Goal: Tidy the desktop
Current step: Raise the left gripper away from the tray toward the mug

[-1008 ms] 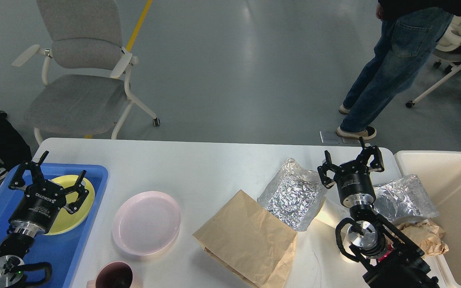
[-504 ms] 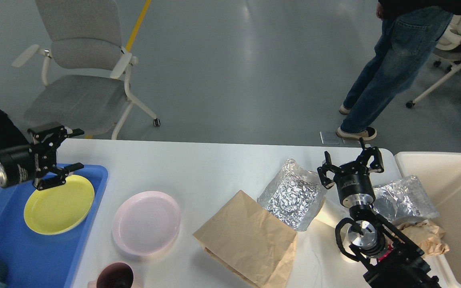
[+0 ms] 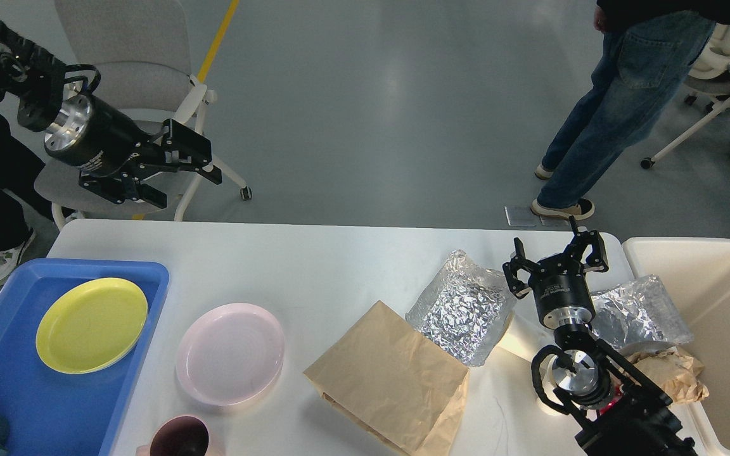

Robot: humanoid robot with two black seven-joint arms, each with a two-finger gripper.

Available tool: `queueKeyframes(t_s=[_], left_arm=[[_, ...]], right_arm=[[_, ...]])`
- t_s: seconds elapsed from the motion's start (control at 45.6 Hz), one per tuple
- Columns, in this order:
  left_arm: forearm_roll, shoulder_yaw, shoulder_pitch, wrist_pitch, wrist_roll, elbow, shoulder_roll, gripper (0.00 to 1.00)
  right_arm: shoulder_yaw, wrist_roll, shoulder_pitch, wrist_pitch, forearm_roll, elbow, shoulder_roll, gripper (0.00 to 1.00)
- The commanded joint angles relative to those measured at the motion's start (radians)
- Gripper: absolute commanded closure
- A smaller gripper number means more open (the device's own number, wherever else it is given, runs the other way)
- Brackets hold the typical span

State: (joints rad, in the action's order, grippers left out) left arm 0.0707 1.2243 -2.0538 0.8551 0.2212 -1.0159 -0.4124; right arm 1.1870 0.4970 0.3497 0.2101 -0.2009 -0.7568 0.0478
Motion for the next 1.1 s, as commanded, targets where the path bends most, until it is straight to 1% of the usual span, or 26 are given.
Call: queueKeyframes(t_s=[0.0, 0.088, 0.241, 0.329, 0.438, 0.526, 0.657, 0.701, 0.811, 0.942, 1.008, 1.073], left_arm=[[-0.008, 0.064, -0.158, 0.002, -0.006, -0.096, 0.119, 0.02], [-0.009, 0.066, -0.262, 0.004, -0.003, -0.200, 0.182, 0.02], [-0.035, 0.083, -0.446, 0.001, -0.002, -0.401, 0.198, 0.02], [-0.120, 0.170, -0.522, 0.001, -0.002, -0.495, 0.207, 0.02], [-0.258, 0.345, -0.575, 0.002, -0.002, -0.581, 0.242, 0.02], [-0.293, 0.417, -0.575, 0.002, -0.002, -0.609, 0.254, 0.02], [-0.289, 0.420, -0.565, 0.033, -0.009, -0.607, 0.216, 0.02], [-0.289, 0.409, -0.554, 0.056, -0.005, -0.607, 0.202, 0.02], [-0.284, 0.345, -0.522, 0.048, 0.001, -0.596, 0.173, 0.02], [-0.275, 0.302, -0.494, 0.068, -0.011, -0.596, 0.168, 0.02], [-0.266, 0.302, -0.457, 0.079, -0.028, -0.599, 0.184, 0.02], [-0.235, 0.302, -0.387, 0.070, -0.084, -0.601, 0.213, 0.03]], right_arm=[[0.000, 0.000, 0.000, 0.000, 0.000, 0.001, 0.000, 0.00], [0.000, 0.000, 0.000, 0.000, 0.000, 0.001, 0.000, 0.00], [0.000, 0.000, 0.000, 0.000, 0.000, 0.001, 0.000, 0.00], [0.000, 0.000, 0.000, 0.000, 0.000, 0.002, 0.000, 0.00], [-0.001, 0.000, 0.000, 0.000, 0.000, 0.002, 0.000, 0.00], [-0.001, 0.000, 0.000, 0.000, 0.000, 0.002, 0.000, 0.00], [0.000, 0.000, 0.000, 0.000, 0.000, 0.001, 0.000, 0.00], [0.000, 0.000, 0.000, 0.000, 0.000, -0.001, 0.000, 0.00], [0.000, 0.000, -0.001, 0.000, 0.000, 0.001, 0.000, 0.00], [0.000, 0.000, -0.001, 0.000, 0.000, 0.001, 0.000, 0.00], [-0.001, 0.000, -0.001, 0.000, 0.000, 0.001, 0.000, 0.00], [0.000, 0.000, -0.001, 0.000, 0.000, 0.001, 0.000, 0.00]])
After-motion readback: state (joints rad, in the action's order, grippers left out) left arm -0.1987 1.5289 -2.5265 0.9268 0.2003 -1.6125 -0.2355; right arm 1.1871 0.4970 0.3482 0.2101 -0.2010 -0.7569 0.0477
